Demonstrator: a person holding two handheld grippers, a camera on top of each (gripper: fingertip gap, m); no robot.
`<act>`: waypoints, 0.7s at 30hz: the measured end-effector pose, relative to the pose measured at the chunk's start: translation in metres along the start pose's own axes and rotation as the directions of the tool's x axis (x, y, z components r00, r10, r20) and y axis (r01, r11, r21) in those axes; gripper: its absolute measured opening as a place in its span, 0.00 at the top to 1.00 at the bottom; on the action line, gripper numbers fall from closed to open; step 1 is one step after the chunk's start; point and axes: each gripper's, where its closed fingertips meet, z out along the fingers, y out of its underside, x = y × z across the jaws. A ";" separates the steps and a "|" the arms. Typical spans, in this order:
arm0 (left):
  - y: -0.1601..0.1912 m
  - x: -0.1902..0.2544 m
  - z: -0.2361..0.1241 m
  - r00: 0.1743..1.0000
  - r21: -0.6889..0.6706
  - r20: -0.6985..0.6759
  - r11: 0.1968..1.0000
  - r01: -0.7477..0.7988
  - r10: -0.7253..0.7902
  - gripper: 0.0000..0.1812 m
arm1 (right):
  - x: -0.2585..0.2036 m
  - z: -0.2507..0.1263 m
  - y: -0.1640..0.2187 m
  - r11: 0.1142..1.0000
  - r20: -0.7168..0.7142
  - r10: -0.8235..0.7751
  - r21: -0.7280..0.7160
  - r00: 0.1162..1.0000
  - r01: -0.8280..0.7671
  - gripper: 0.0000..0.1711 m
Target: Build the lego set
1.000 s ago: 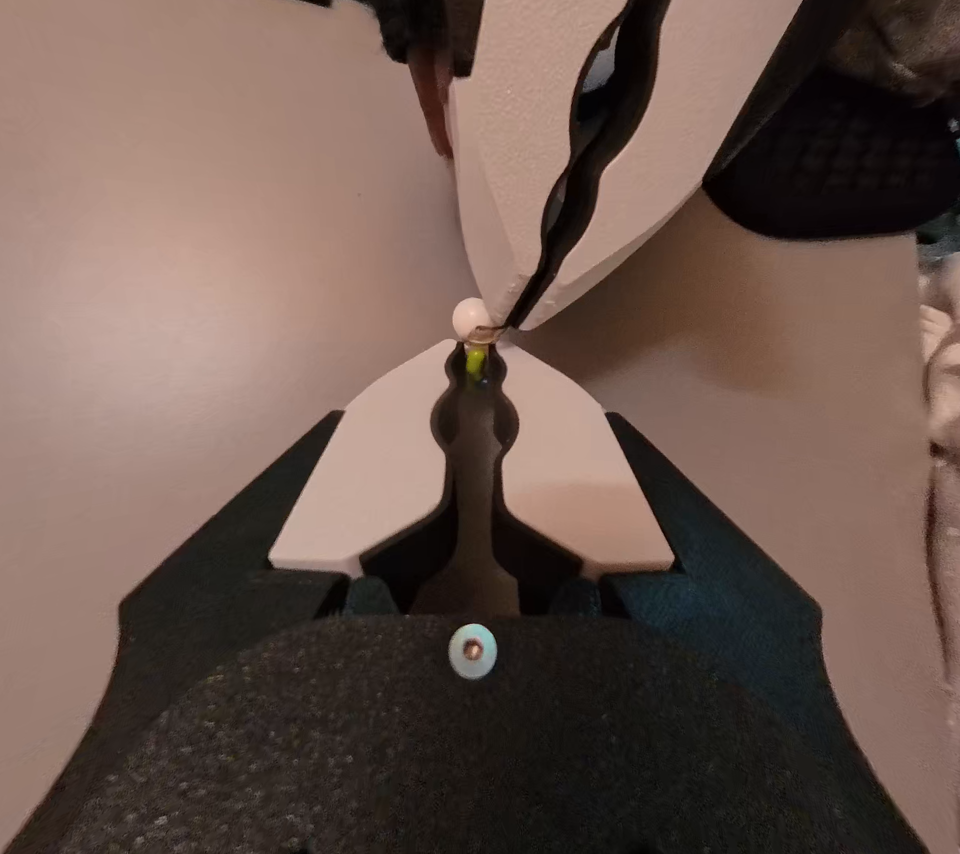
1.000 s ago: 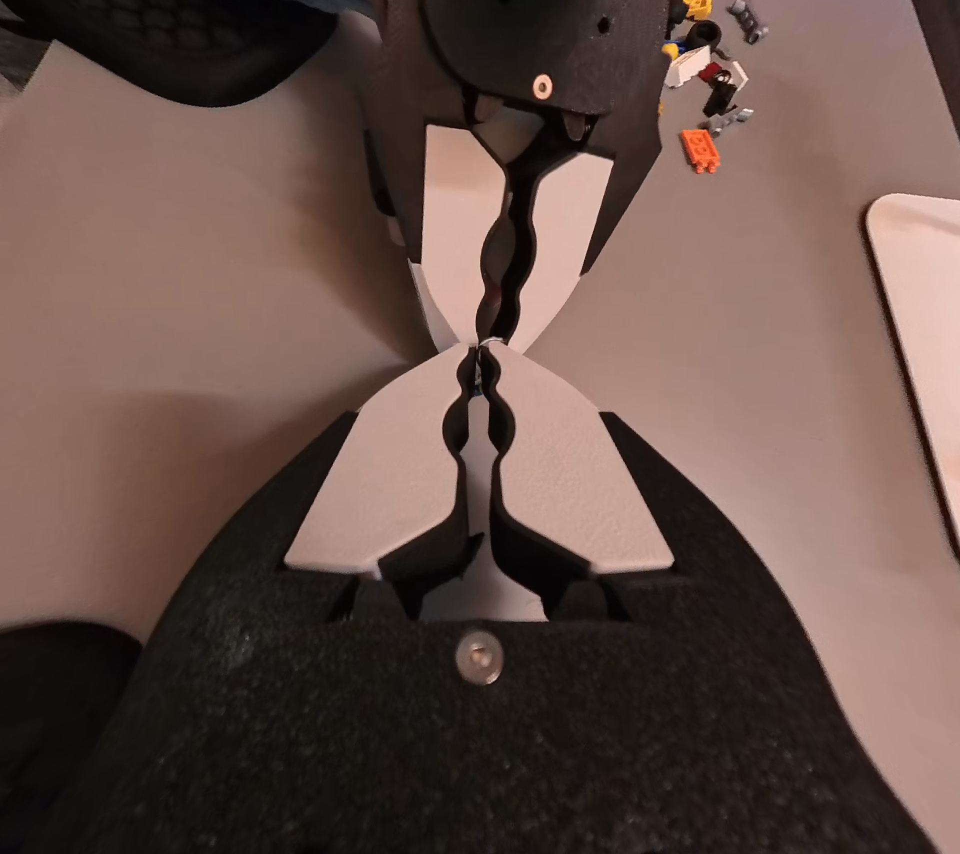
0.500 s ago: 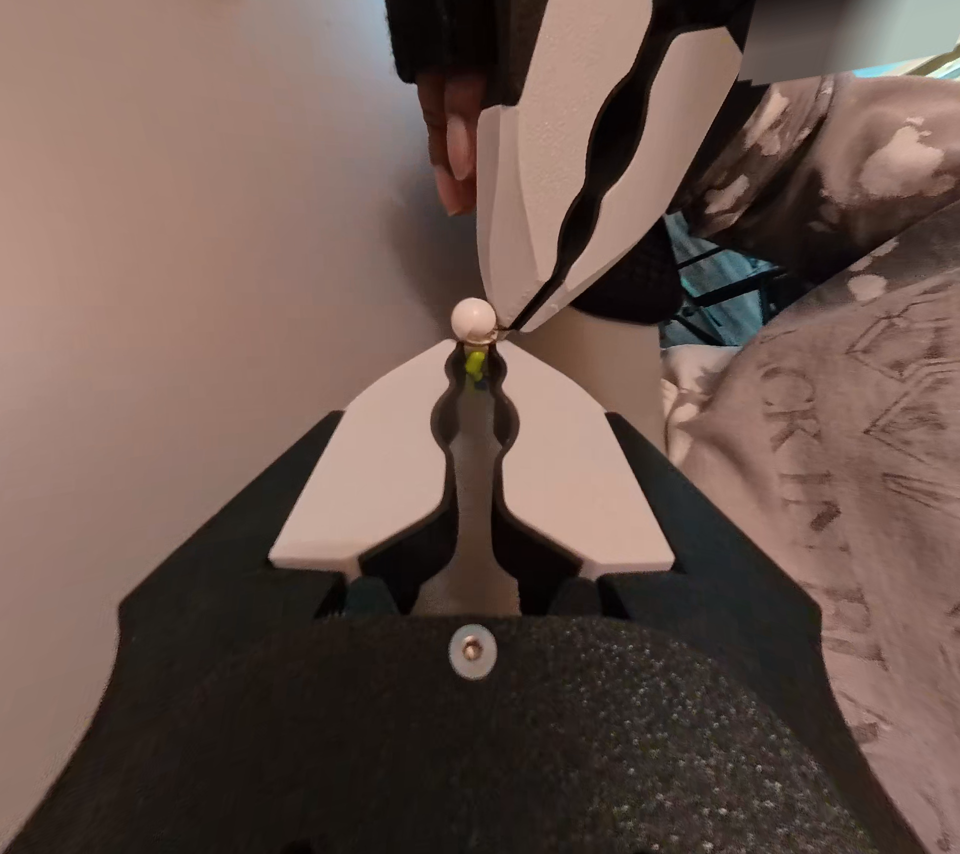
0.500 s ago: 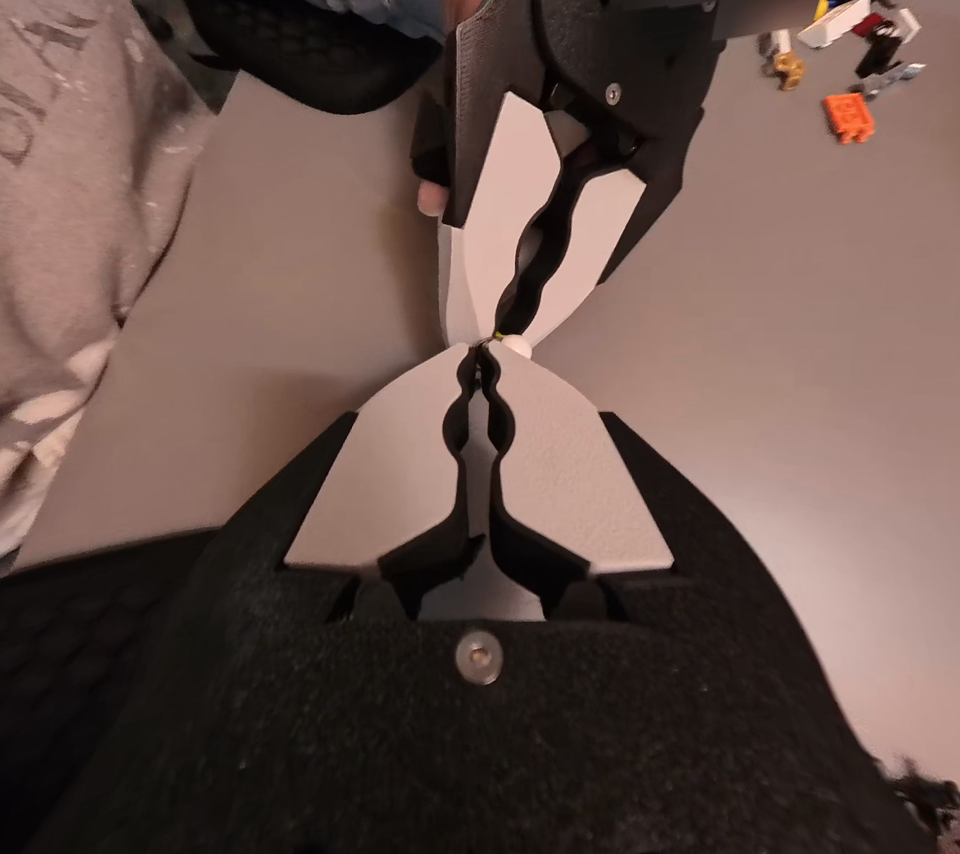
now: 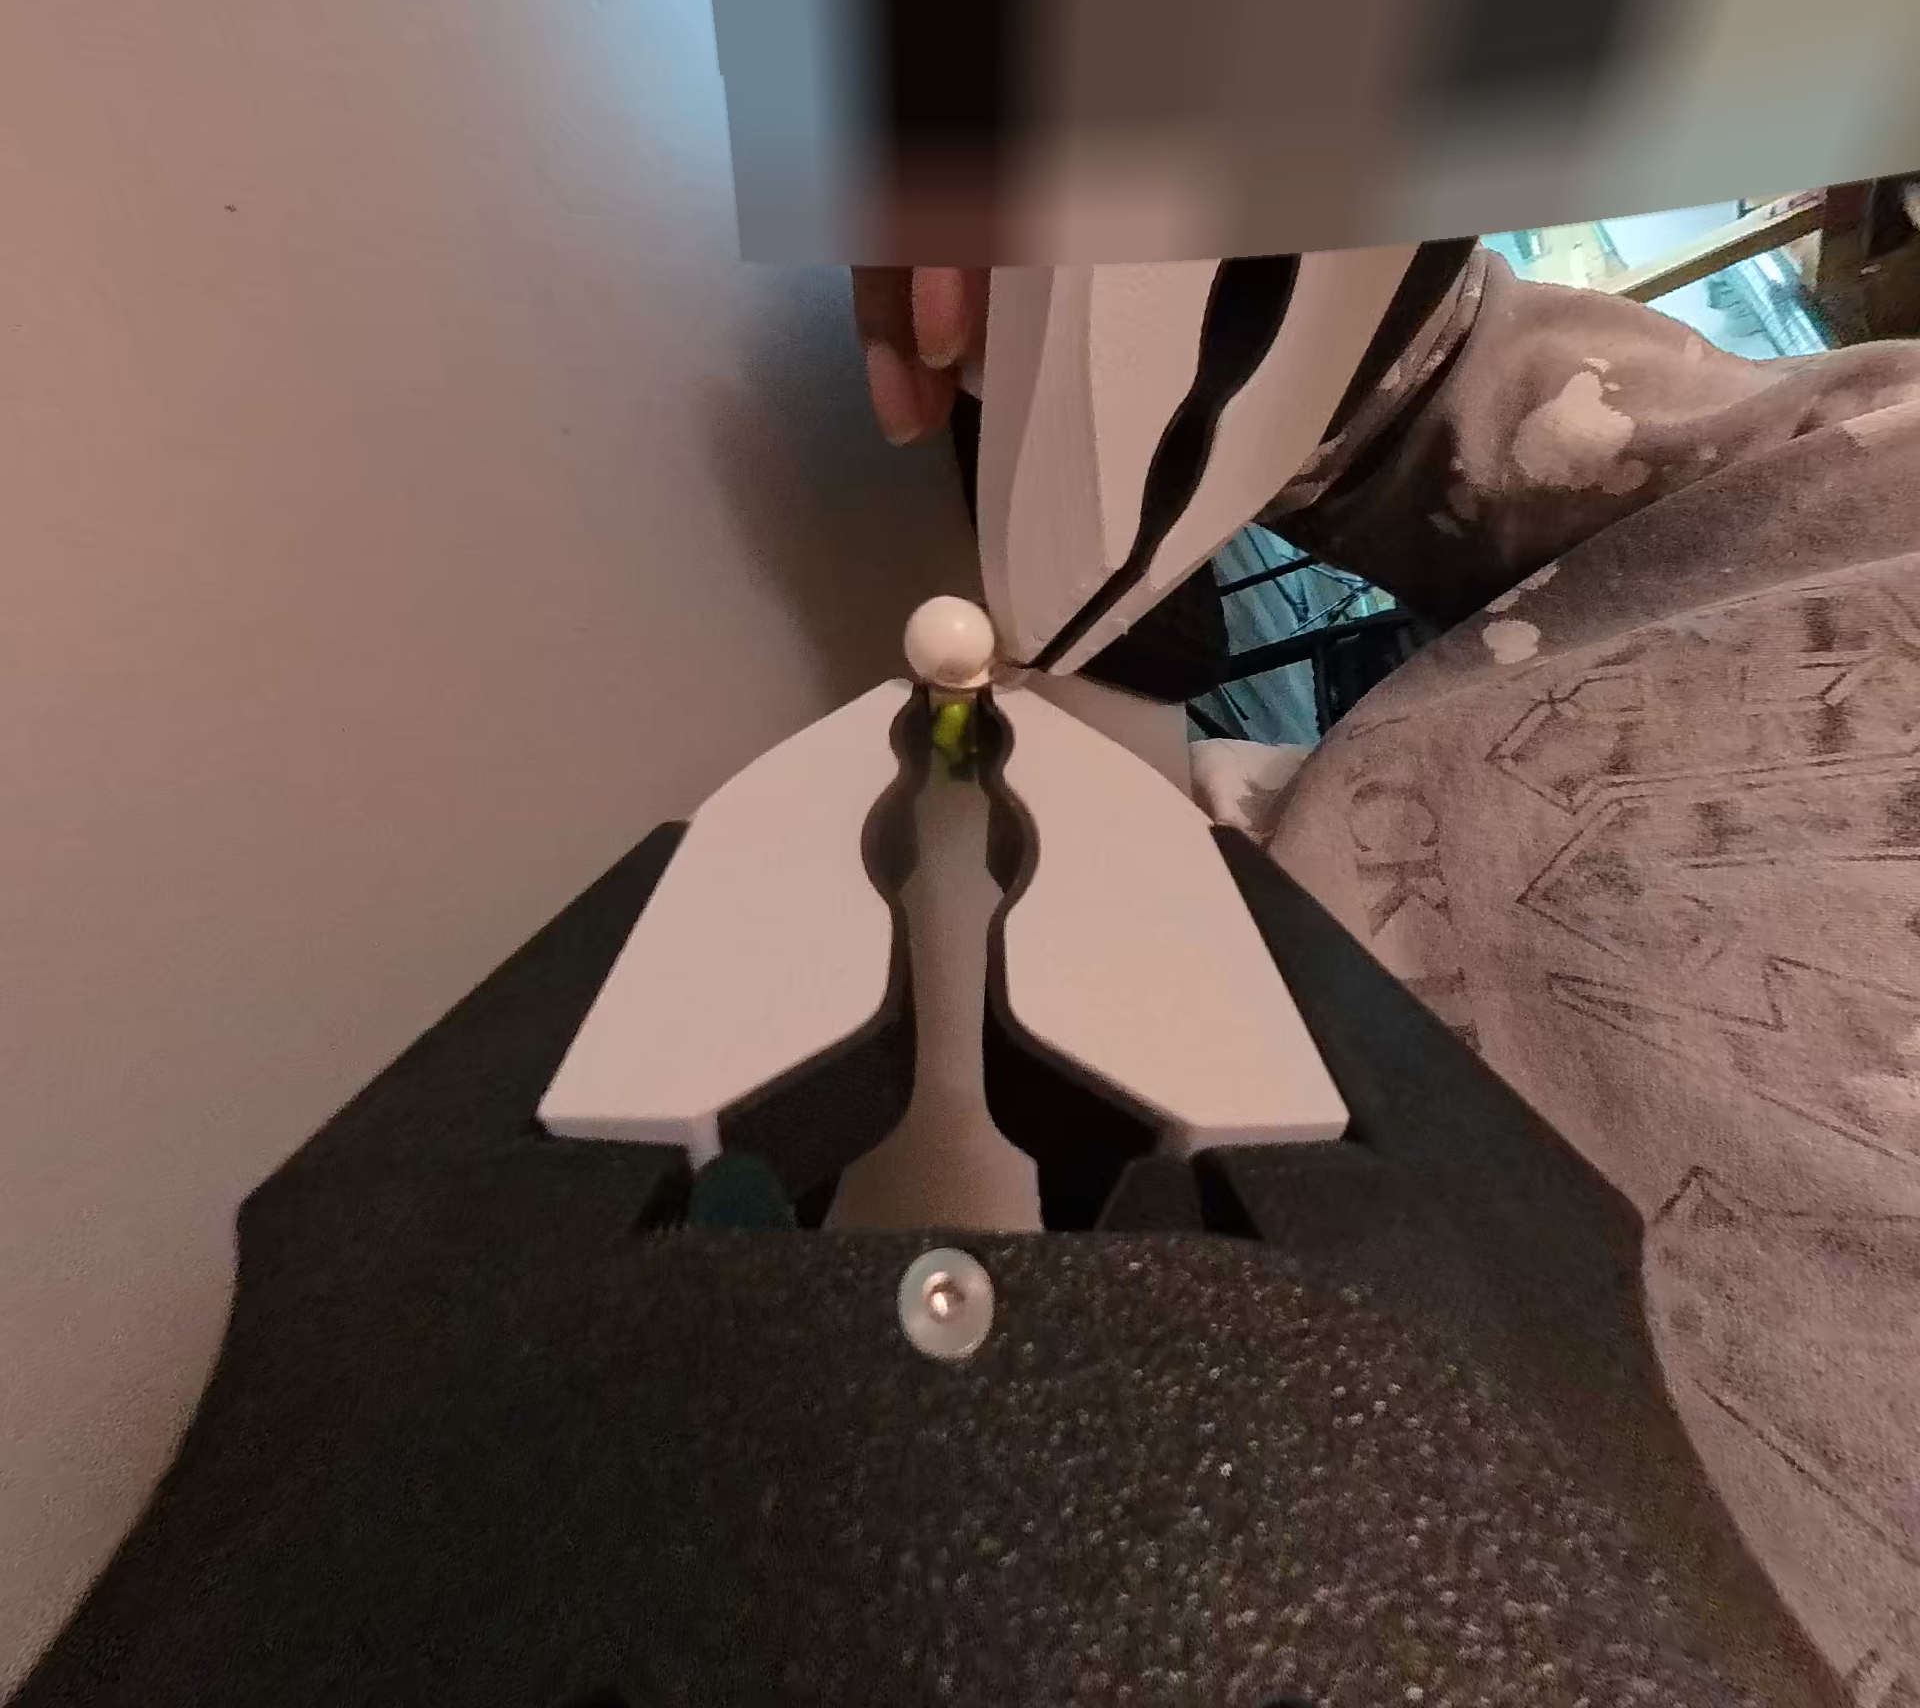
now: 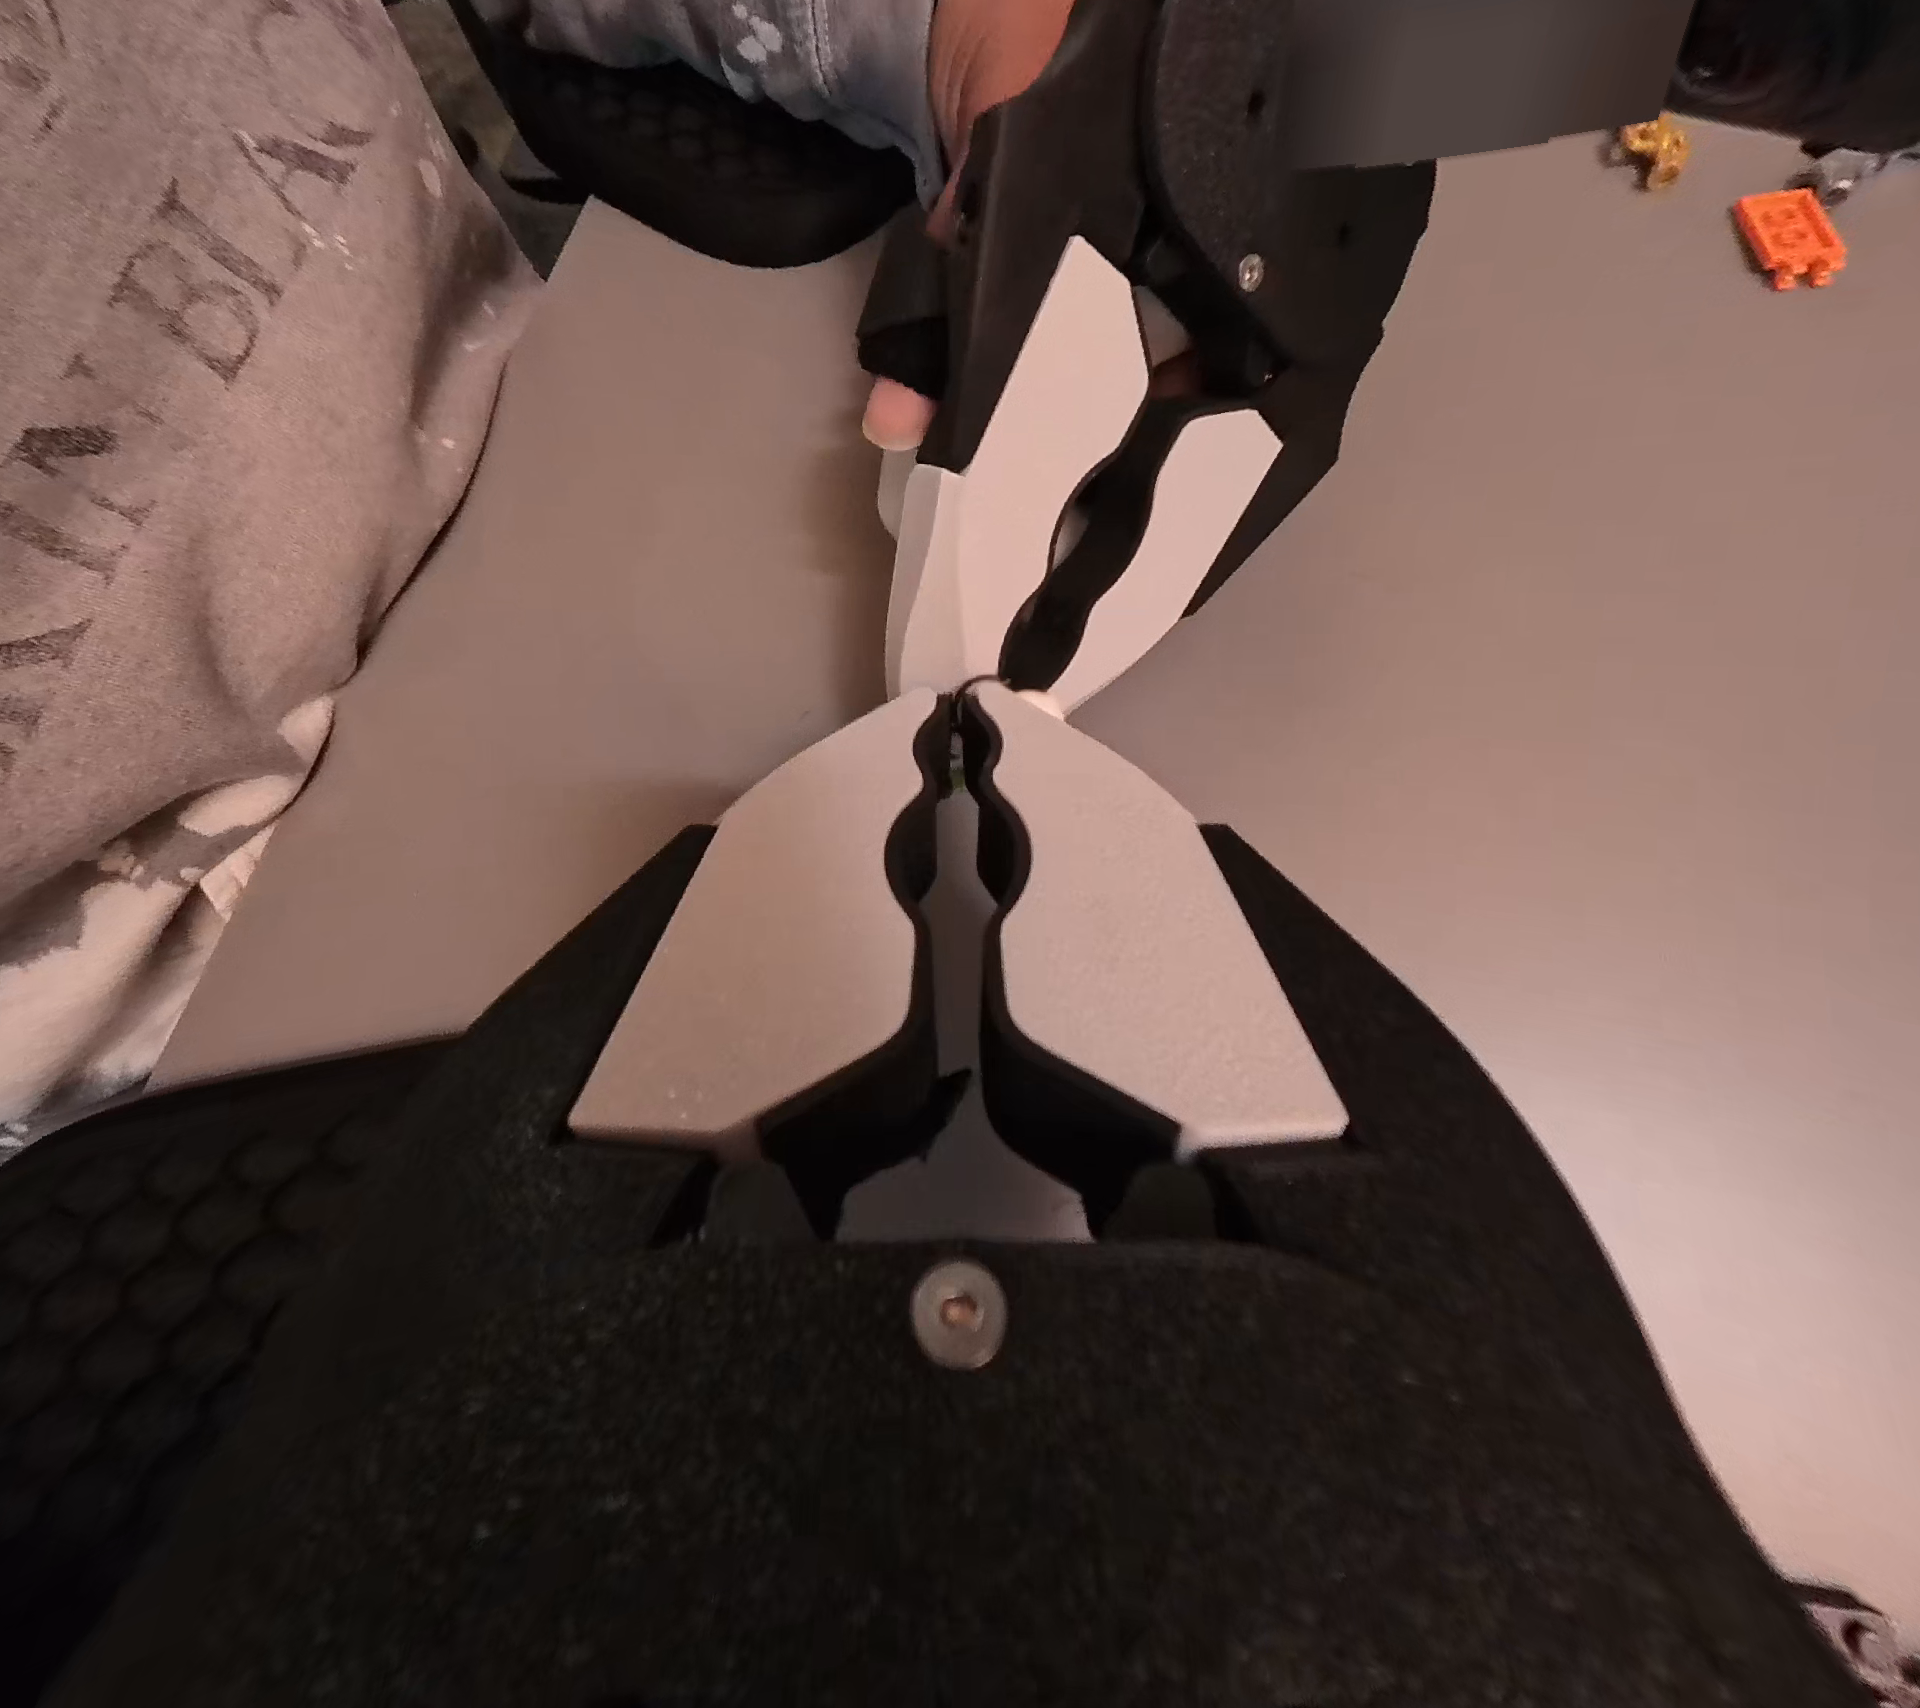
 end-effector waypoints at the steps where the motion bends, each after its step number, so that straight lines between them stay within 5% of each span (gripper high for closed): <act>1: 0.000 -0.001 0.000 1.000 0.001 0.002 1.000 0.003 -0.003 0.96 | 0.001 0.000 0.001 1.000 -0.001 -0.001 -0.010 1.000 0.001 0.99; 21: -0.004 0.000 -0.005 0.996 0.036 -0.054 0.997 0.068 -0.066 0.96 | 0.007 0.000 -0.003 0.989 -0.003 -0.047 -0.140 0.999 0.046 0.98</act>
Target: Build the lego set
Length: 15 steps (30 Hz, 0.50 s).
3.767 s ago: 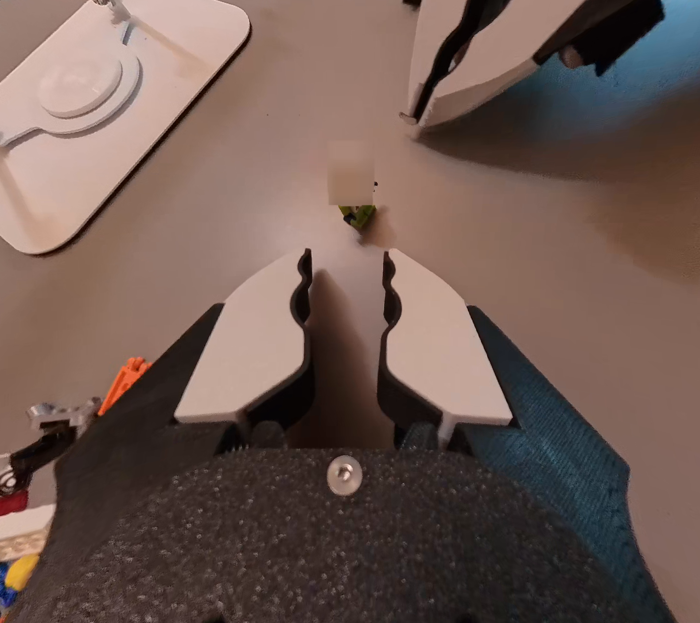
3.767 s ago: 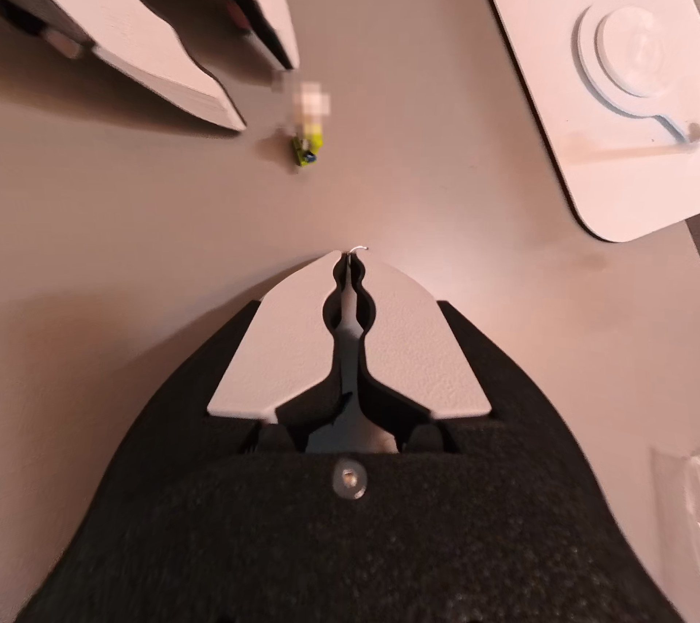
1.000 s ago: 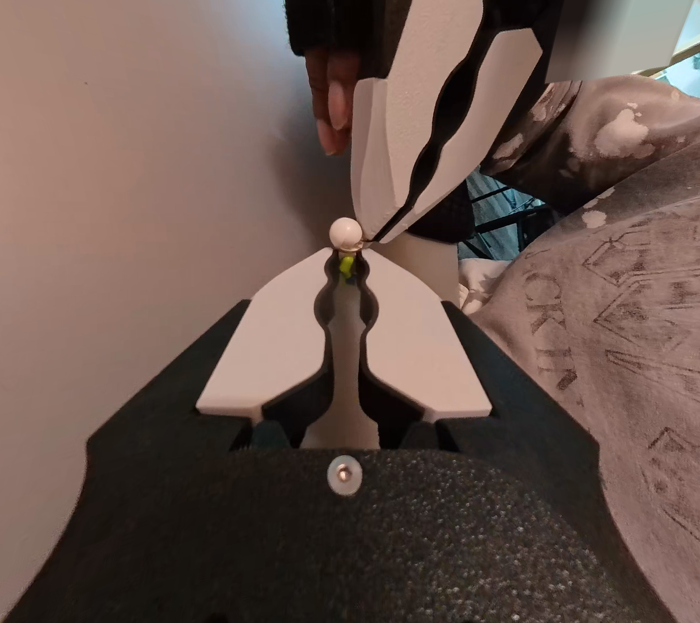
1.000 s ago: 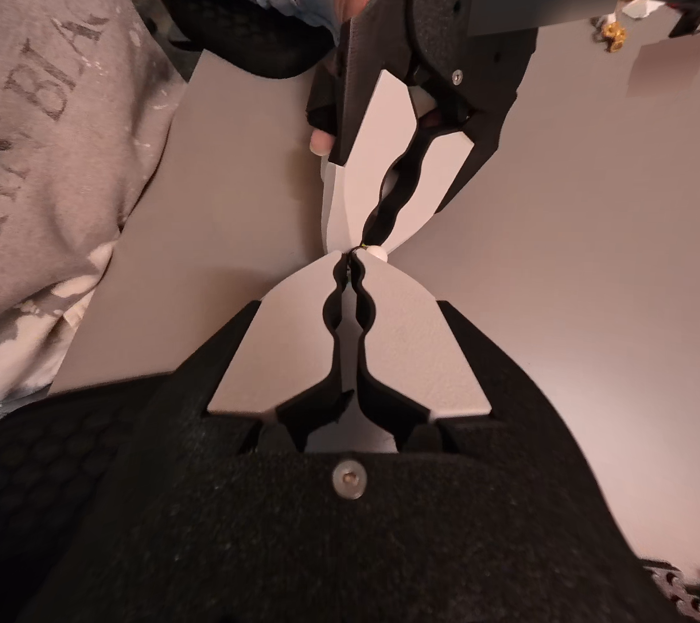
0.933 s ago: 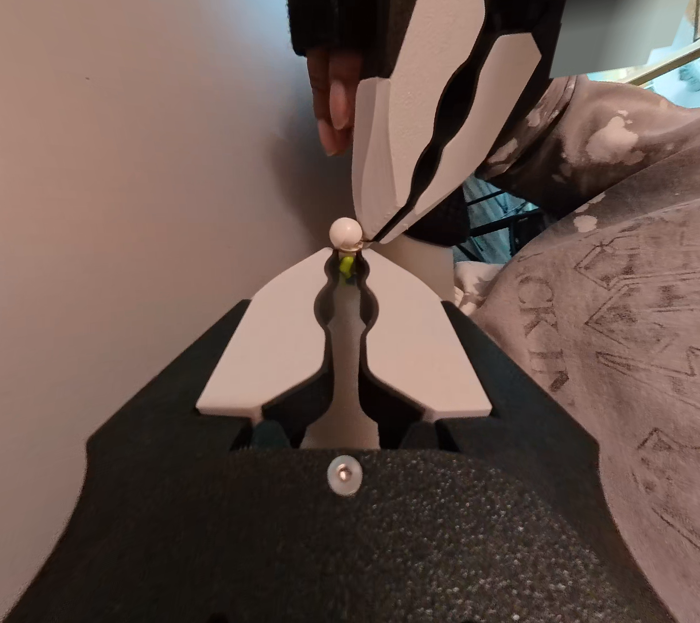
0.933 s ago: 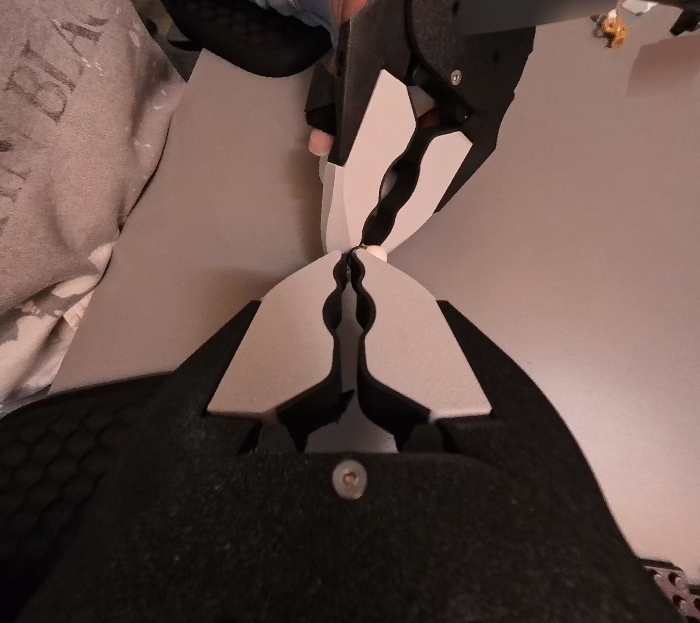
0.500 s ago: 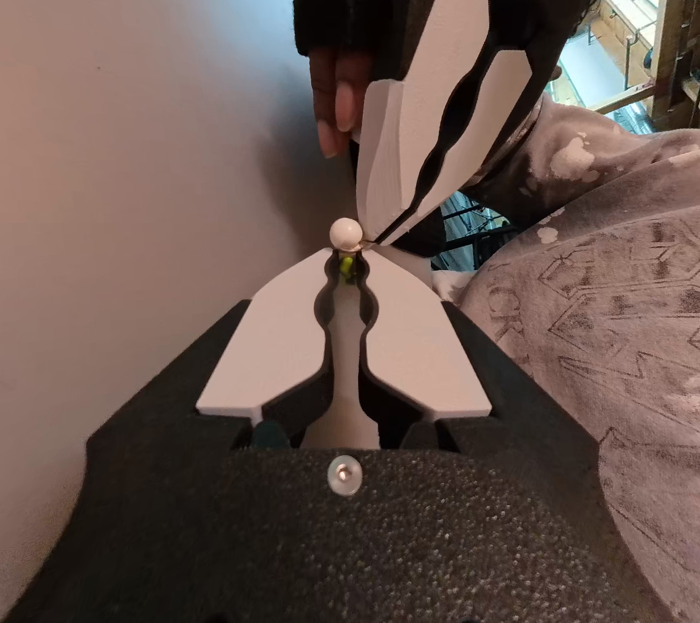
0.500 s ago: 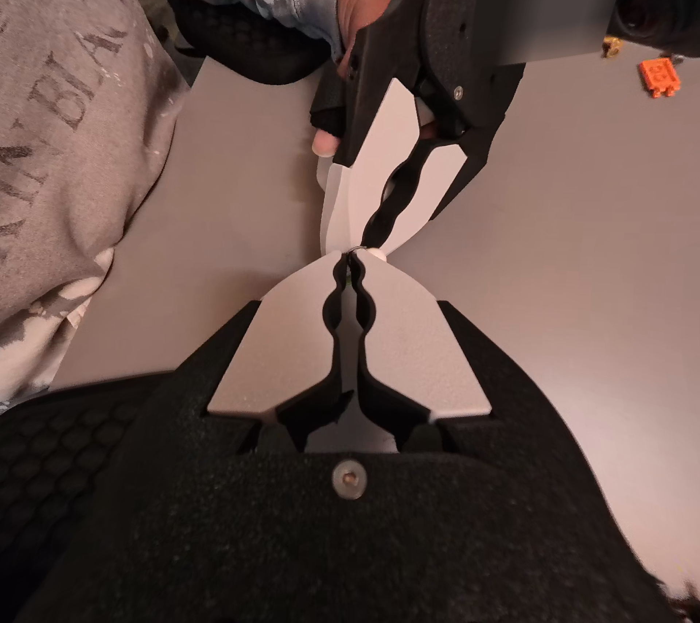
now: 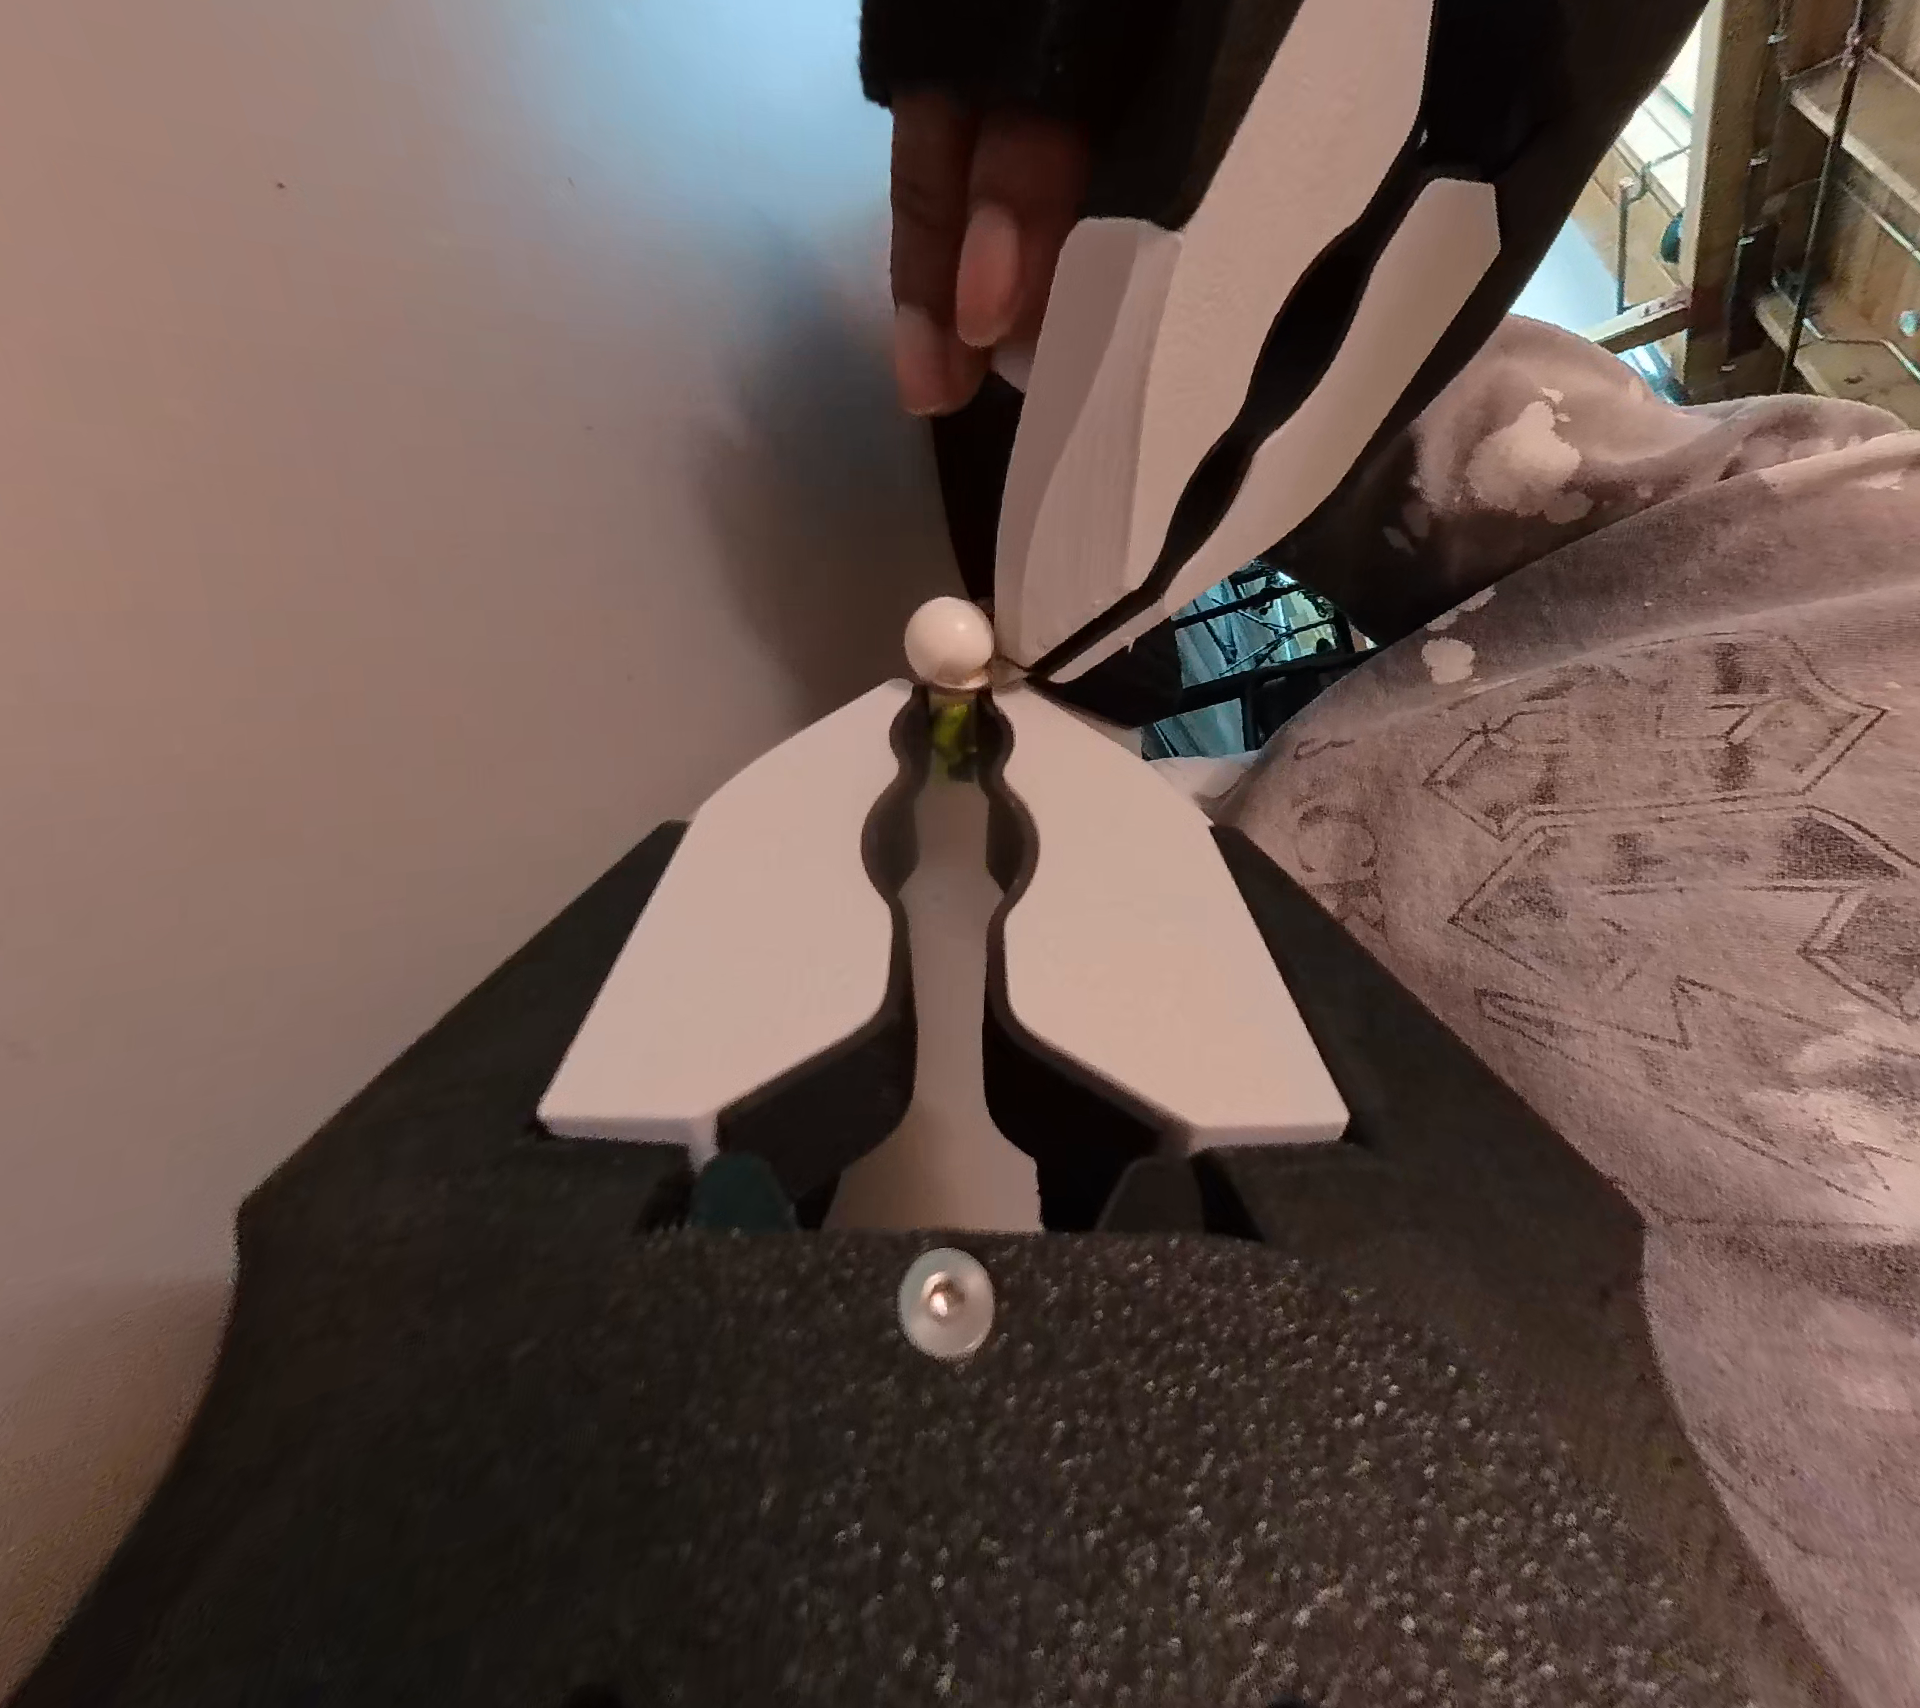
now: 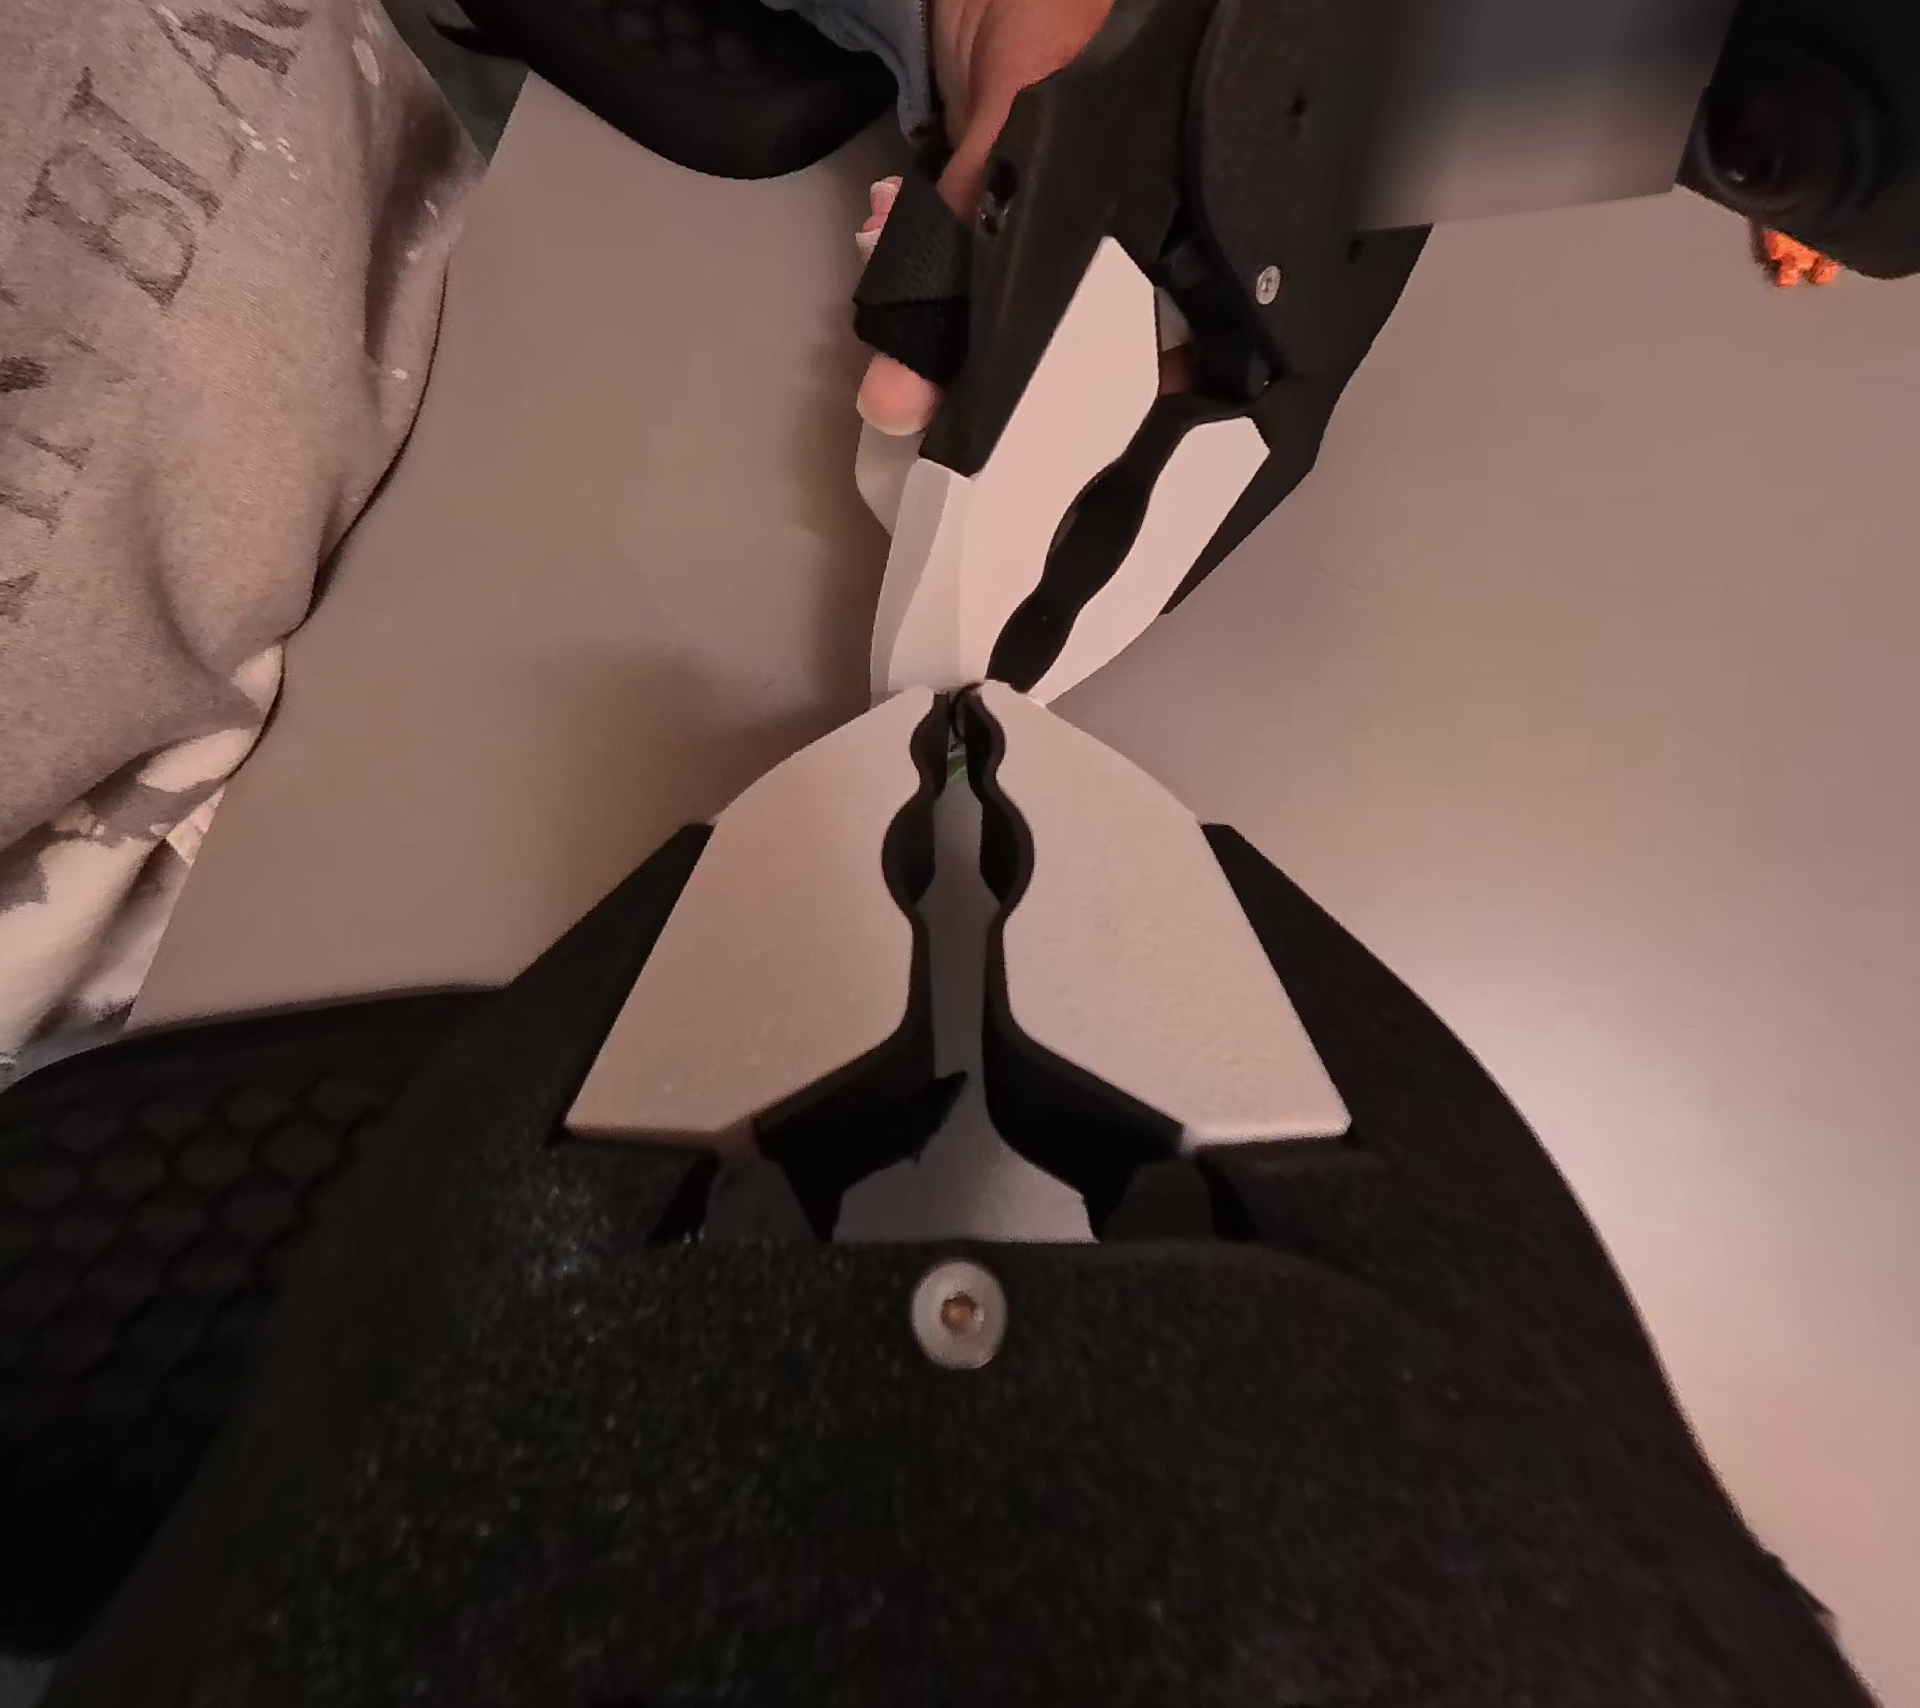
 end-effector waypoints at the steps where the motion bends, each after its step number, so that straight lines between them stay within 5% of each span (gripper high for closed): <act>1: 0.000 0.000 0.000 1.000 0.001 0.001 1.000 0.000 0.000 0.96 | 0.000 0.000 0.000 1.000 -0.001 -0.004 -0.005 1.000 0.004 0.98; 15: -0.001 0.005 -0.001 0.999 0.014 -0.040 1.000 0.016 -0.015 0.96 | 0.005 -0.004 -0.005 0.999 -0.025 -0.034 -0.004 0.999 0.034 0.98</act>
